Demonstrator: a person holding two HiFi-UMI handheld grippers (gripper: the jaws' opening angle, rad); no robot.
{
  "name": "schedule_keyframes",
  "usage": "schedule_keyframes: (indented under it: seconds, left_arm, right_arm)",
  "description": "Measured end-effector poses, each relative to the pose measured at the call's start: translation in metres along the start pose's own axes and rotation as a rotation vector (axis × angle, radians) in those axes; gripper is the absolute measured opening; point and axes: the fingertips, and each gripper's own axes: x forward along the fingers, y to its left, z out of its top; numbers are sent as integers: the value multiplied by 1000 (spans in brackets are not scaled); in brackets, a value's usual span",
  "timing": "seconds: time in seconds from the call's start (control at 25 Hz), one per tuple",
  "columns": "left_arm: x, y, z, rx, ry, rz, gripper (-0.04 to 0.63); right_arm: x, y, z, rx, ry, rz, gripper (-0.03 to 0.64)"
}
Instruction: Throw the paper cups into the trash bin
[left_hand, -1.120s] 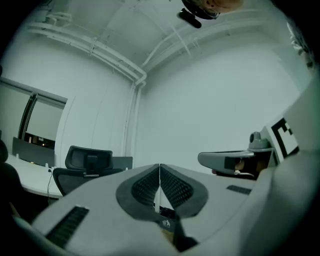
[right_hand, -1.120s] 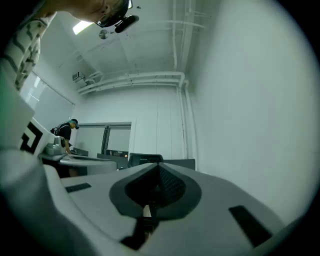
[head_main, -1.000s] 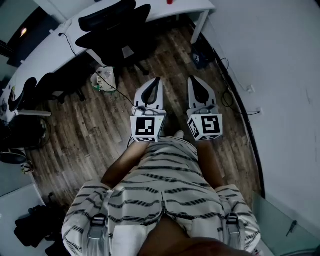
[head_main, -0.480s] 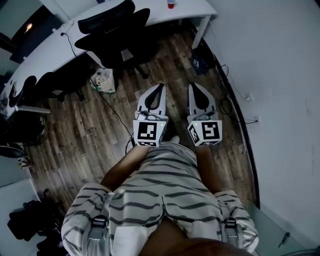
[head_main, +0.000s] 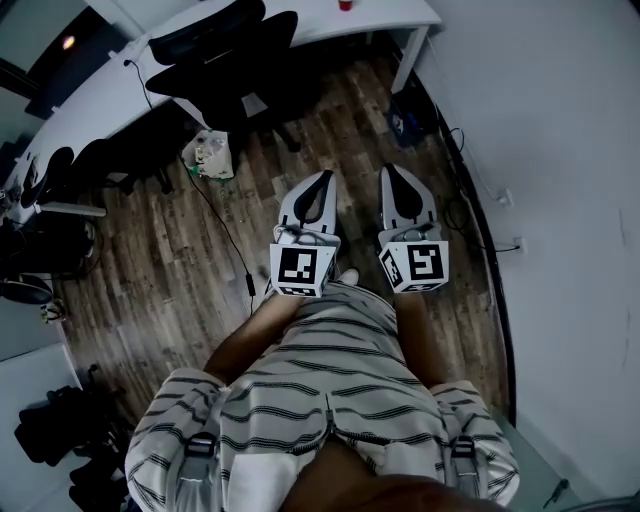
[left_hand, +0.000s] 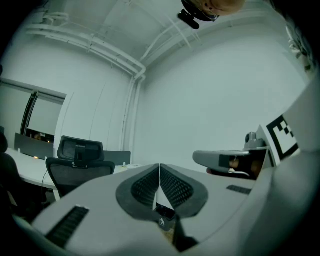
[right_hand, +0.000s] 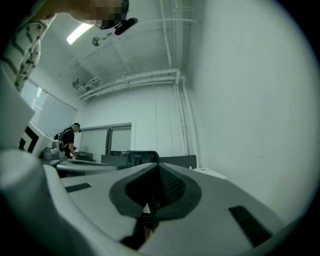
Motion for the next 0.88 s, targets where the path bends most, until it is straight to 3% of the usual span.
schedule_keyframes:
  seconds: [0.4,0.88]
  left_arm:
    - [68,15,-13,-32,4,-5,25]
    - [224,83,-2,-60,13,-21,25]
  right_arm:
    - [51,-40,-10,-20,10,9,9]
    - [200,-127,-8,-10,30,-17,9]
